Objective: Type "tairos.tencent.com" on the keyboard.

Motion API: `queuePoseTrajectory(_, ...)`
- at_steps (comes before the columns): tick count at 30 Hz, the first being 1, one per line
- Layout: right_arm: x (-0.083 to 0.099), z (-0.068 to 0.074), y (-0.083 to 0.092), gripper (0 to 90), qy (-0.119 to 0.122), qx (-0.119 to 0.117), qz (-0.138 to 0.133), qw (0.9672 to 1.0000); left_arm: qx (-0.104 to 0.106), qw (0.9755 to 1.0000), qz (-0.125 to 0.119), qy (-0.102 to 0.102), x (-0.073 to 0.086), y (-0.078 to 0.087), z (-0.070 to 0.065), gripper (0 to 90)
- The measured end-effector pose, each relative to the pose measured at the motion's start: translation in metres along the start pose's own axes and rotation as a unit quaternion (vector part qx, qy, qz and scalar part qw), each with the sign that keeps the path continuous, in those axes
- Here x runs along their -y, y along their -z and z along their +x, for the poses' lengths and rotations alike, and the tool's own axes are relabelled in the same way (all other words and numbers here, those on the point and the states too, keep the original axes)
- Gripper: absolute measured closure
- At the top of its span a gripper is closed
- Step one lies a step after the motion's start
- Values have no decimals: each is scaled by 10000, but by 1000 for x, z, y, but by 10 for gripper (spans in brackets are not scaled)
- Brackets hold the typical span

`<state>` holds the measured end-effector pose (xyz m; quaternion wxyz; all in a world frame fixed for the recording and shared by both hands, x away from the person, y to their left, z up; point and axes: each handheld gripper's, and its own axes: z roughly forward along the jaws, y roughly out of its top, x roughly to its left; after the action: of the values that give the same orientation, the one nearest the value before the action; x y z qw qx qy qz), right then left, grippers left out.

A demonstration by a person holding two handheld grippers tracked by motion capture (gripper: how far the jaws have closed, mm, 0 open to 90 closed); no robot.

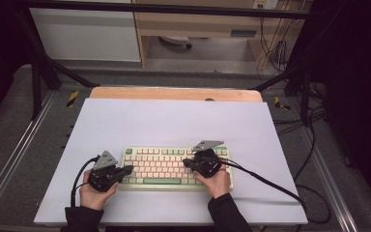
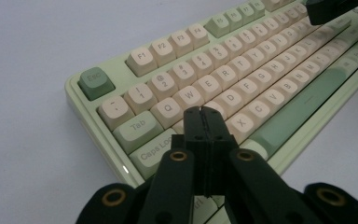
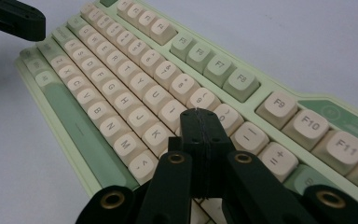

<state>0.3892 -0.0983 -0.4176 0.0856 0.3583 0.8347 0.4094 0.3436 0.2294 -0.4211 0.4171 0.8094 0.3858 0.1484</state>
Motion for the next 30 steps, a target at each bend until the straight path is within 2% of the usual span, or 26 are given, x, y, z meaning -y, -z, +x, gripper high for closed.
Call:
queuePoseTrajectory(9,-2,1,-12,900,-46,-17,95,9999,4,10000,1,4,0,0,0,900)
queuePoseTrajectory(26,0,1,-17,900,12,-27,148,9999,-3,10000,-1,8,0,-1,1,900)
queuePoseTrajectory(30,-1,1,-14,900,9,-47,121,9999,-4,10000,-5,1,0,0,1,900)
